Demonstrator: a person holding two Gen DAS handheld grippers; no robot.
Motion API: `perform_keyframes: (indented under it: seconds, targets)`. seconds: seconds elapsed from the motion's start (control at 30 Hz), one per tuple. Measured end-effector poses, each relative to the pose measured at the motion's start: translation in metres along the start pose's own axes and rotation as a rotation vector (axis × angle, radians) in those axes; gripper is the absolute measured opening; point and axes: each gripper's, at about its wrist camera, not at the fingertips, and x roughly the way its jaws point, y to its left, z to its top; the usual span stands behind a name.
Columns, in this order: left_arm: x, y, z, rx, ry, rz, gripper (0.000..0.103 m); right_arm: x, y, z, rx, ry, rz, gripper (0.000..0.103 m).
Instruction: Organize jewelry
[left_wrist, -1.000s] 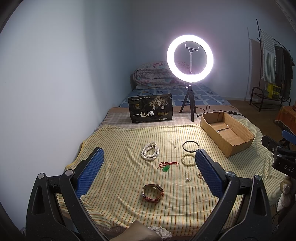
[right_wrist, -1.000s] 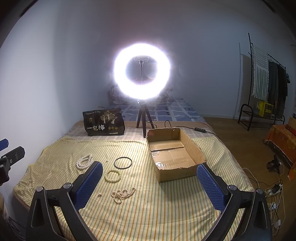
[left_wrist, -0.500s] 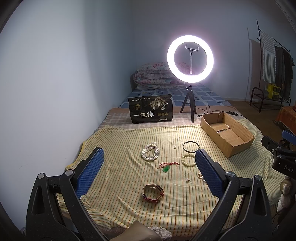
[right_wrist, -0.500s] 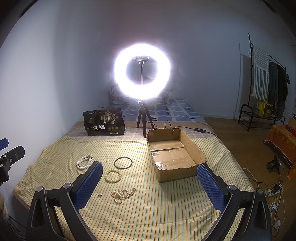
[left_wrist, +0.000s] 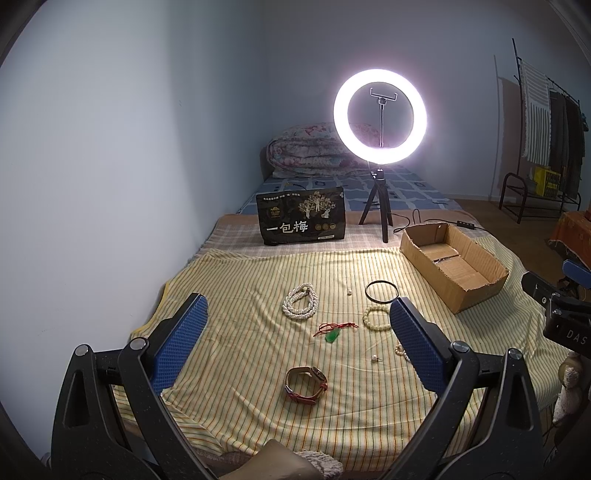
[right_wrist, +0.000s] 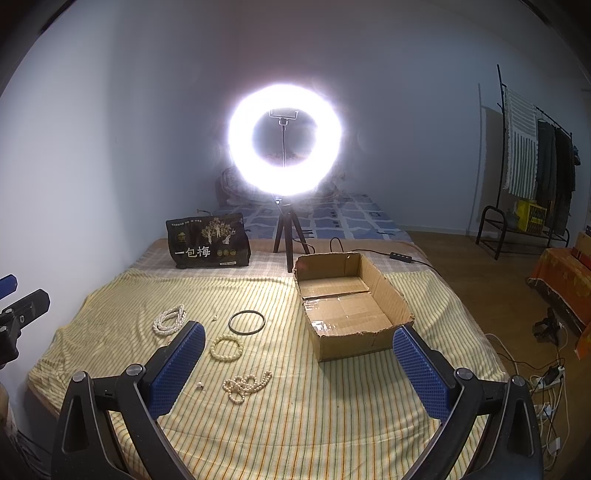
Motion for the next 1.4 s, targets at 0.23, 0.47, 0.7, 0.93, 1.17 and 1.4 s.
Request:
perform_keyframes:
  seconds: [0.23, 0.47, 0.7, 0.93, 1.17, 1.4]
  targets:
    - [0.0, 0.0, 0.0, 0.001, -0.001, 0.001, 0.101, 0.002, 0.001, -0.001, 0.002, 0.006, 0.003, 0.103]
    - [0.003, 0.001, -0.001, 0.001, 0.006, 0.0, 0.101, 0.003, 0.002, -0.001, 0.002, 0.017, 0.006, 0.103]
    - [0.01, 0.004, -0.003, 0.001, 0.02, 0.002, 0.101, 0.008, 0.001, 0.0, 0.013, 0.043, 0.012, 0.103]
    - [0.017, 0.009, -0.005, -0.003, 0.044, 0.007, 0.101, 0.014, 0.001, -0.001, 0.018, 0.062, 0.006, 0.103]
    - [0.032, 0.023, -0.004, -0.019, 0.086, 0.024, 0.101, 0.024, 0.008, -0.003, -0.012, 0.069, -0.005, 0.103]
    - [0.055, 0.039, 0.0, 0.002, 0.149, 0.023, 0.101, 0.05, 0.01, -0.006, -0.057, 0.12, 0.034, 0.103]
